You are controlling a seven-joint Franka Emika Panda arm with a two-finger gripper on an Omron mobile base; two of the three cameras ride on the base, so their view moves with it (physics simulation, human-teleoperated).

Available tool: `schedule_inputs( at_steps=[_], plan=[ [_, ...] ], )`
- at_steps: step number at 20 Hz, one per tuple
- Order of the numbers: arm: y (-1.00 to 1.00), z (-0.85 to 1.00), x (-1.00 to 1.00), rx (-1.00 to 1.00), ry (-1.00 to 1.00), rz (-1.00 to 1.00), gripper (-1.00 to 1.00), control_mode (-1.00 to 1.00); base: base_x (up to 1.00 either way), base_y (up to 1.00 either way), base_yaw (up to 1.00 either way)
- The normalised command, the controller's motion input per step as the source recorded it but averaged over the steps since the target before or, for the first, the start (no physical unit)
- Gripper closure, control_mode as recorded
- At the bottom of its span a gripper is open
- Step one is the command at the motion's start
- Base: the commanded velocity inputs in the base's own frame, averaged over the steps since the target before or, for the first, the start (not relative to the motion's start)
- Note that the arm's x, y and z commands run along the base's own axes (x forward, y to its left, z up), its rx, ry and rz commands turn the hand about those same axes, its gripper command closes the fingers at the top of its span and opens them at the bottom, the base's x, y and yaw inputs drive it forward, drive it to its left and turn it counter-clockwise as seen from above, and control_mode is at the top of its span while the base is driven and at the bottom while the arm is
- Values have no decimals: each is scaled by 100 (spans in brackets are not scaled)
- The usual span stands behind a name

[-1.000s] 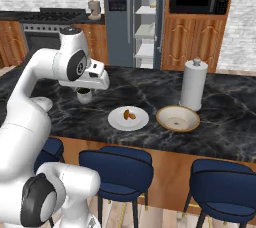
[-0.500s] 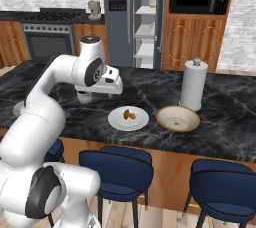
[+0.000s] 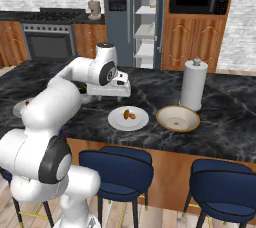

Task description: Pick the chicken drumstick and mushroom from their plates and place them in the bowl. Then put the bowl in the fridge.

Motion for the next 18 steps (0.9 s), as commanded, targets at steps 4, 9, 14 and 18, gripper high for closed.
schedule_inputs(
  at_steps=[4, 9, 14, 18],
  plan=[
    [0, -44, 57, -4, 2, 3, -100, -100, 0, 0, 0],
    [-3, -48, 52, -7, 1, 0, -100, -100, 0, 0, 0],
    [-5, -45, 46, -1, 4, 0, -100, -100, 0, 0, 0],
    [-6, -39, 48, 0, 0, 0, -100, -100, 0, 0, 0]
  ],
)
